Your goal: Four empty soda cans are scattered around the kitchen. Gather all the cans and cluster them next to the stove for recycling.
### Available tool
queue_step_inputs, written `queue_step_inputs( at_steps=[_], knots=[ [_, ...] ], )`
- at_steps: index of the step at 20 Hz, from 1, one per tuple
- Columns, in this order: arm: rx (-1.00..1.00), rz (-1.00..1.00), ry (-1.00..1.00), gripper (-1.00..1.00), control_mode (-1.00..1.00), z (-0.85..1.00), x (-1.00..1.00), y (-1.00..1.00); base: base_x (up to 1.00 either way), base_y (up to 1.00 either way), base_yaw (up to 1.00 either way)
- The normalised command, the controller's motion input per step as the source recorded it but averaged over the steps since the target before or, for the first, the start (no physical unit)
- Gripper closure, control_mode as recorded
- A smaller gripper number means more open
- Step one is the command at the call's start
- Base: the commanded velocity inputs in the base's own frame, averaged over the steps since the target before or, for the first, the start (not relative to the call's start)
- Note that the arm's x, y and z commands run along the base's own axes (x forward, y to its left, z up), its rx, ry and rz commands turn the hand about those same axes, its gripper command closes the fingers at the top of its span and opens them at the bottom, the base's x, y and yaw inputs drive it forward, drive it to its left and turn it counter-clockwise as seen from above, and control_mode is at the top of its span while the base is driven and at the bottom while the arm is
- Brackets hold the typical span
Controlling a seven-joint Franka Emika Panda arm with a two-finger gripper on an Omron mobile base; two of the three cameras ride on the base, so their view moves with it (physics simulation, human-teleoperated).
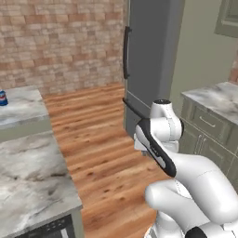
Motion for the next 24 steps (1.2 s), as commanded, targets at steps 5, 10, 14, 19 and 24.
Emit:
queue_step_inputs(
  at_steps=[5, 10, 14, 19, 24],
  knots=[
    [0.00, 0.00, 0.00, -1.00, 1.00, 0.00, 0.00, 0.00, 0.59, -0.45, 0.23],
    [0.00, 0.00, 0.00, -1.00, 1.00, 0.00, 0.00, 0.00, 0.63, -0.46, 0.22],
    [0.00, 0.00, 0.00, -1.00, 1.00, 0.00, 0.00, 0.00, 0.83, -0.23, 0.19],
    [0.00, 0.00, 0.00, -1.00, 1.00, 0.00, 0.00, 0.00, 0.87, -0.24, 0.18],
    [0.00, 0.00, 0.00, -1.00, 1.00, 0.00, 0.00, 0.00, 0.84, -0.31, 0.19]
  ],
)
